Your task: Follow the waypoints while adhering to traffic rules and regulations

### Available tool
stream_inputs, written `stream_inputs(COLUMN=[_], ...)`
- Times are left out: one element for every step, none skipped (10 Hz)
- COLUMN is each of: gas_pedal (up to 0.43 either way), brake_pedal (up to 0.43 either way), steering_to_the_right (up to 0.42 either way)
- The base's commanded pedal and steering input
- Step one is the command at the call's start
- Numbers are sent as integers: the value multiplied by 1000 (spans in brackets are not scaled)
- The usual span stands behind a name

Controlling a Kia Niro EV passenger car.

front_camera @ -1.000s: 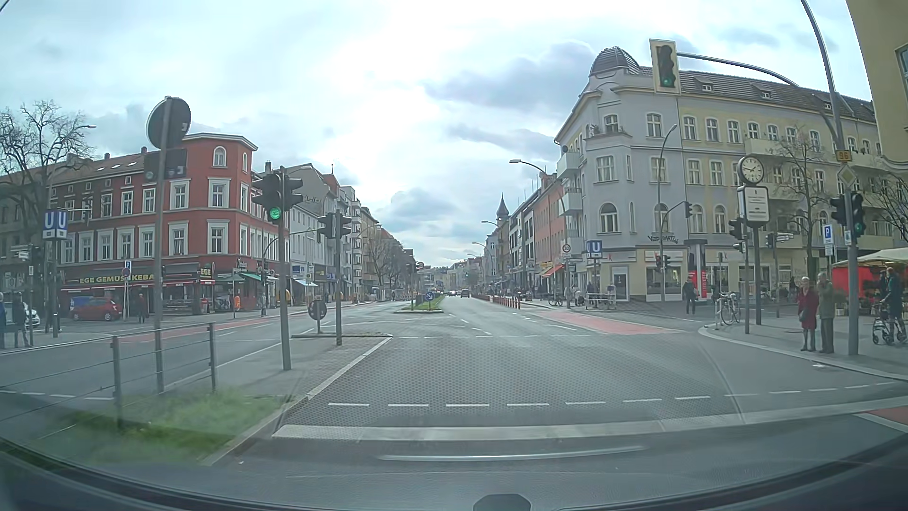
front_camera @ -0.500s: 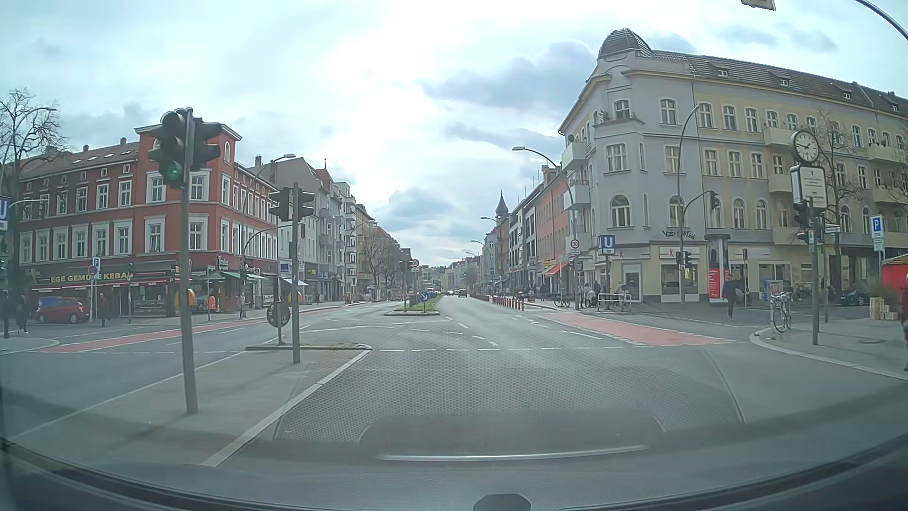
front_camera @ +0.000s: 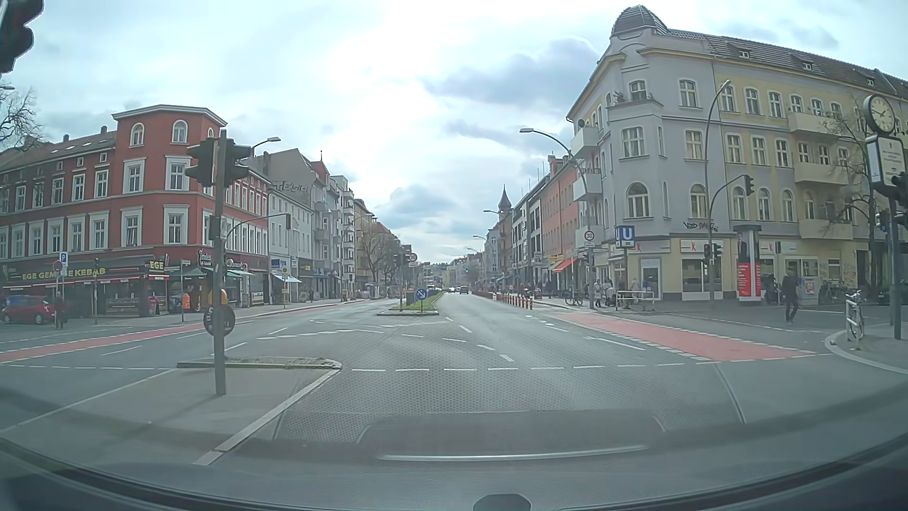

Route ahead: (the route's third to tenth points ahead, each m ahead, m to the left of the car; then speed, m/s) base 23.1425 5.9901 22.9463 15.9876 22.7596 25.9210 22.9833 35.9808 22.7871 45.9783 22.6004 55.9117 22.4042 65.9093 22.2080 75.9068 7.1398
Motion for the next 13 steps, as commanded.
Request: stream_inputs(gas_pedal=[0, 0, 0, 0, 0, 0, 0, 0, 0, 0, 0, 0, 0], brake_pedal=[238, 238, 238, 238, 238, 238, 238, 238, 244, 244, 250, 250, 256], steering_to_the_right=[-12, -12, -14, -16, -19, -24, -30, -36, -44, -53, -63, -80, -99])
